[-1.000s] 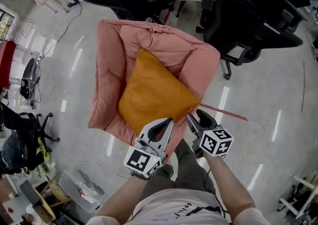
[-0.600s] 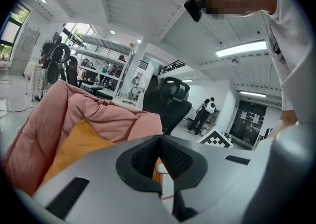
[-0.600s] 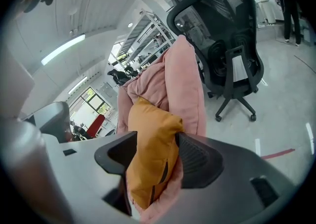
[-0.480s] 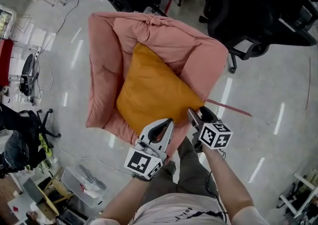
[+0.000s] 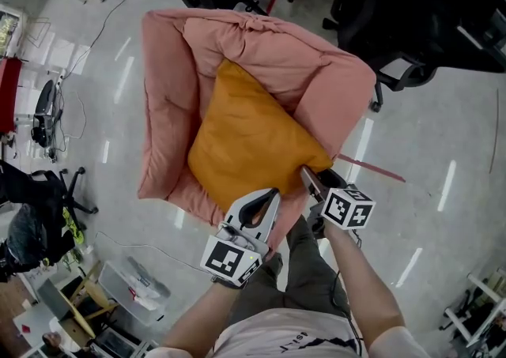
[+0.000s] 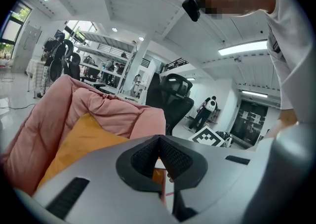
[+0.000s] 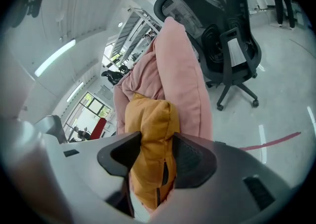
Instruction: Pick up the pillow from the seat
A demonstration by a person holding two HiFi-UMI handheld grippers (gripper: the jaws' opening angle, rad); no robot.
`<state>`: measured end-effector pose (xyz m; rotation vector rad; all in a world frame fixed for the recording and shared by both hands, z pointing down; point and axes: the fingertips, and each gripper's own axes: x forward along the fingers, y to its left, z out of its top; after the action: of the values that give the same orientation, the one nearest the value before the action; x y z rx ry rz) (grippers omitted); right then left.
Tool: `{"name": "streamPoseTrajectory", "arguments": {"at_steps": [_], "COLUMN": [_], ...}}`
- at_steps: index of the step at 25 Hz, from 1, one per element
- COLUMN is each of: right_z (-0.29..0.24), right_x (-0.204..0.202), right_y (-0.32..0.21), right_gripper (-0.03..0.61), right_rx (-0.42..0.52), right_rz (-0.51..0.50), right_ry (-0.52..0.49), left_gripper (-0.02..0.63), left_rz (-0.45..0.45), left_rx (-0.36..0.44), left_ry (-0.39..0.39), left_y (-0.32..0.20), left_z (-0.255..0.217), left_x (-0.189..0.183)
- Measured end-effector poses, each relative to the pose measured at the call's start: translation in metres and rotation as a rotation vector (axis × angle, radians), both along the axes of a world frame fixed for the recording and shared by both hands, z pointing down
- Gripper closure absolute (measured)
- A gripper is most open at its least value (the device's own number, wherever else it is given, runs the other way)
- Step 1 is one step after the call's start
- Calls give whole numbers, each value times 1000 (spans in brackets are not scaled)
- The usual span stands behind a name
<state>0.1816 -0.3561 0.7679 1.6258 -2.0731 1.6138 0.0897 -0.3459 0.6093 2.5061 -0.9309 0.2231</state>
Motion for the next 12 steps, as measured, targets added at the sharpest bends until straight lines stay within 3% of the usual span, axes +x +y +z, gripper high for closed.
{"name": "streamPoseTrajectory", "arguments": {"at_steps": [4, 12], "right_z": [-8, -57], "right_x": [-9, -43], "right_y": [-1, 6], "right_gripper": [462, 512], "right_rx": [31, 116], "right_rz": [-43, -111], "right_ry": [-67, -190], "left_gripper": [603, 603], "left_rz": [2, -20], "left_rx": [3, 22], "left_ry": [3, 11], "left_y": [3, 13], "left_z": [0, -15], "left_x": [-4, -28]}}
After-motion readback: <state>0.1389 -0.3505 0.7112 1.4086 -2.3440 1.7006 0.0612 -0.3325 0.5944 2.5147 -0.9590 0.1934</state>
